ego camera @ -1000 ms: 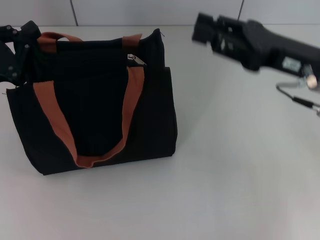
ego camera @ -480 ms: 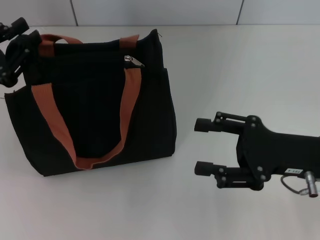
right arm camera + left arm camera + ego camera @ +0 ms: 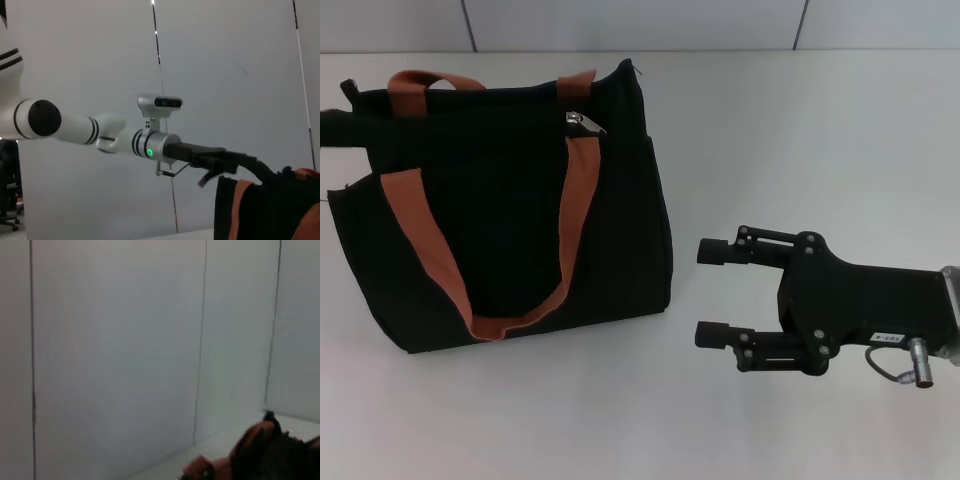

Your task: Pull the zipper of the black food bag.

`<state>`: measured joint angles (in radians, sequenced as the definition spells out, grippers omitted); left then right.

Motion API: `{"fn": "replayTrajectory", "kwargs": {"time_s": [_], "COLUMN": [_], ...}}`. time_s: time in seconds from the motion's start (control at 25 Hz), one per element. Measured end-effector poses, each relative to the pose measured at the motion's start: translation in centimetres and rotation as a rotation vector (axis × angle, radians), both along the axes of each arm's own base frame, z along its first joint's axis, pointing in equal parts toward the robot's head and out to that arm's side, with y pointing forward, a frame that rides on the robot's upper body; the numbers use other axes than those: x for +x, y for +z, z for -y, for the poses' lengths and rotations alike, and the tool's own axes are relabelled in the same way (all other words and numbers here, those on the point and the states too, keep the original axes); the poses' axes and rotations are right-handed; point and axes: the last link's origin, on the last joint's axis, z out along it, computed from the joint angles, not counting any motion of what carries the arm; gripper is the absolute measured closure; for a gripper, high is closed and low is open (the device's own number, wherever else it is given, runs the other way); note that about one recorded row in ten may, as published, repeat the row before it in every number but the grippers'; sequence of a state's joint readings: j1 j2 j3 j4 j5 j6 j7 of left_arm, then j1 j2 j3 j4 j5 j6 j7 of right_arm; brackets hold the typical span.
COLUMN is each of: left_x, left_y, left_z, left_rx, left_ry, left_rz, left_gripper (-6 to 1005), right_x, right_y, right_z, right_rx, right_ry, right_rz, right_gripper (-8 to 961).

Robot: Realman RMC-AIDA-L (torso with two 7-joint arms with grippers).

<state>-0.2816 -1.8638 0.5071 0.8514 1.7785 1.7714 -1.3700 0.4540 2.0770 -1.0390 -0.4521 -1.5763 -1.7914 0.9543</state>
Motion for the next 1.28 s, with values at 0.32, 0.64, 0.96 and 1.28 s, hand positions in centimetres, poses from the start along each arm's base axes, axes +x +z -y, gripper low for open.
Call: {"fn": "replayTrajectory", "kwargs": {"time_s": [0.32,0.64,0.96,1.28], "left_x": [1.2,3.0,3.7,2.0], "left_y": [2.1,-1.2,-8.9,-13.0], "left_z": [1.6,1.7,3.6,6.8], "left_rx": [-0.165,-0.074,-0.177,-0.364], "left_ry": [-0.040,-0.216,-0.303,-0.238], "left_rz": [-0.003,0.171,0.249,0.231], "left_gripper": [201,162,164,165], "right_x": [-0.3,-0.5,0.3,0.8], "right_y": [-0.5,-1.3,-2.2,-3.1], "right_z": [-0.6,-0.6,-0.1,0.9], "right_rx": [-0.008,-0.031,-0.017,-0.051], "right_ry": [0.004,0.010,-0.009,-0.017], "right_rz": [0.033,0.043,0.061,0.078], "right_gripper": [199,199,200,200]}}
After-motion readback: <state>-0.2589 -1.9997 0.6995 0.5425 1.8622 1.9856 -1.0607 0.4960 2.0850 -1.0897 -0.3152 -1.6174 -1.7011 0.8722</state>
